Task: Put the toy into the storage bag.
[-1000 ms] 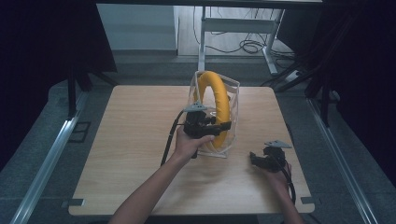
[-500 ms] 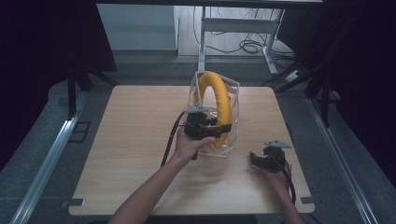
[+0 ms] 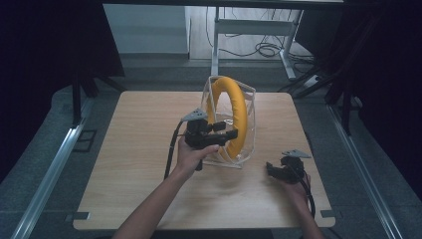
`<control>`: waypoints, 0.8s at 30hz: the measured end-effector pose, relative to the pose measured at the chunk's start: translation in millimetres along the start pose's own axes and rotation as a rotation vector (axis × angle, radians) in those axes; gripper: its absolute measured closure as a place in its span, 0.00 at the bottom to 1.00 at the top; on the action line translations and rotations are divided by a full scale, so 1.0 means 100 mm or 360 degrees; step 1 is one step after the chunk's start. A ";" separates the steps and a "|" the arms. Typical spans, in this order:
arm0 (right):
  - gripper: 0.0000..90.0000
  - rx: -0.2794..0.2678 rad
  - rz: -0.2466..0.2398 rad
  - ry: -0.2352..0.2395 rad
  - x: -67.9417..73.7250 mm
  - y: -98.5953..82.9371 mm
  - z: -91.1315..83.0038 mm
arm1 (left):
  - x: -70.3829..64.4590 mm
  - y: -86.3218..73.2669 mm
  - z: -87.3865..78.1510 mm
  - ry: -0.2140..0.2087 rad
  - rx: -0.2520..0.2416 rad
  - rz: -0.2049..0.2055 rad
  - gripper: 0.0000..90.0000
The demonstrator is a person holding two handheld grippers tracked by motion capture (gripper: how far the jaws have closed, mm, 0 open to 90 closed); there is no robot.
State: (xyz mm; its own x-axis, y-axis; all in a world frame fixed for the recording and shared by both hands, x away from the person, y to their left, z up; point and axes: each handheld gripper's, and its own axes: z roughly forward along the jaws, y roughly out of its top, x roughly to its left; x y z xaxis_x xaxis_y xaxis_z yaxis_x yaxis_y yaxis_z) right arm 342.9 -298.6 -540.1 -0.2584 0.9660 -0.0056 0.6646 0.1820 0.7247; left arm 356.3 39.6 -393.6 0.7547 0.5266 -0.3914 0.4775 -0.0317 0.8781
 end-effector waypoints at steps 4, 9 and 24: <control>0.20 0.0000 -0.0002 -0.0001 0.00 0.00 0.00 | 0.10 -0.02 -0.21 0.0056 0.0001 0.0019 0.39; 0.20 0.0000 -0.0001 -0.0002 0.00 0.00 0.00 | 0.15 -0.07 -0.38 0.0077 0.0005 0.0026 0.39; 0.20 0.0004 0.0006 -0.0005 0.01 0.00 0.00 | 0.33 -0.38 -0.80 0.0134 0.0054 0.0025 0.39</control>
State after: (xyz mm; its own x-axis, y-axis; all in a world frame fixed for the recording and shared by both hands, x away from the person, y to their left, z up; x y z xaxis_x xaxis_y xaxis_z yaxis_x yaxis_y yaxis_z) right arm 342.8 -298.1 -539.9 -0.2536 0.9673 -0.0050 0.6675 0.1787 0.7229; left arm 327.2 125.6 -417.7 0.7224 0.5951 -0.3521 0.4821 -0.0685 0.8734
